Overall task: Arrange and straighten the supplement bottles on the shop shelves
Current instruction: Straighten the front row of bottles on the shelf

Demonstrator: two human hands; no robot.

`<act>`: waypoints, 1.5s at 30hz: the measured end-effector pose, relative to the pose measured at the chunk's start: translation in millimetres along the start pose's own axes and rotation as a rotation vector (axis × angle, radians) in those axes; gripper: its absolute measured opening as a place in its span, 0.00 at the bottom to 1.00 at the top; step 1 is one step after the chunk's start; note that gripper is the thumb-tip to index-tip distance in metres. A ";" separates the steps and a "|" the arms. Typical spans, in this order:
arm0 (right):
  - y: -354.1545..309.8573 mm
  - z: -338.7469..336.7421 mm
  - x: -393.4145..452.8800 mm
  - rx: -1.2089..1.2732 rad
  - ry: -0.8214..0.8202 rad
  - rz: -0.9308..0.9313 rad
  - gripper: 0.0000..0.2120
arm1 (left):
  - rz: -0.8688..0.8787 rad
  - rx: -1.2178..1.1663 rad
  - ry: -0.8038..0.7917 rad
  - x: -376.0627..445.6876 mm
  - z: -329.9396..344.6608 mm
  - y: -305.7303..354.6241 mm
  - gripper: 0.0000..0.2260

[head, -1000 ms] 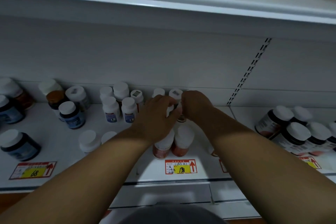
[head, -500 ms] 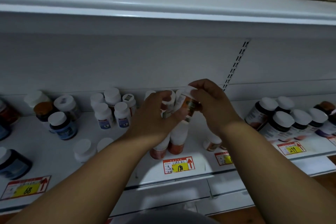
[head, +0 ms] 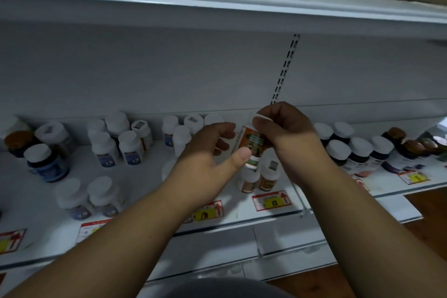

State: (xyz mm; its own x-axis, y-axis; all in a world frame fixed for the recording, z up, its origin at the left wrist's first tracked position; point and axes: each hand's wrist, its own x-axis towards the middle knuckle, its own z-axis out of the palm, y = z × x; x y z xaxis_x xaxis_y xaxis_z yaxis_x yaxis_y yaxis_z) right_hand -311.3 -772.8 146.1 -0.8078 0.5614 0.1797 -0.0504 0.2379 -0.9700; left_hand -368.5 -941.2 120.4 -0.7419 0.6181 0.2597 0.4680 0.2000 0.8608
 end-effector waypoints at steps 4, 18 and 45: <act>12.5 -45.7 0.7 -0.087 -0.033 -0.035 0.13 | 0.011 0.037 0.050 5.9 44.6 9.8 0.26; 90.4 -133.6 12.3 -0.573 -0.246 -0.179 0.12 | -0.038 0.502 0.201 -18.7 161.1 17.6 0.18; 79.3 -59.4 40.5 -0.644 -0.408 -0.354 0.10 | -0.058 0.522 0.366 -13.2 85.0 3.6 0.17</act>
State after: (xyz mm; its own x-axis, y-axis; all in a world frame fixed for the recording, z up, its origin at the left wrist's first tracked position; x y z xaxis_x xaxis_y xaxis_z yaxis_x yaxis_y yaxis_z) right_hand -313.2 -684.1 86.2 -0.9626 0.0670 0.2624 -0.0960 0.8217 -0.5617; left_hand -316.2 -884.0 83.0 -0.8457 0.3140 0.4316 0.5262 0.6260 0.5756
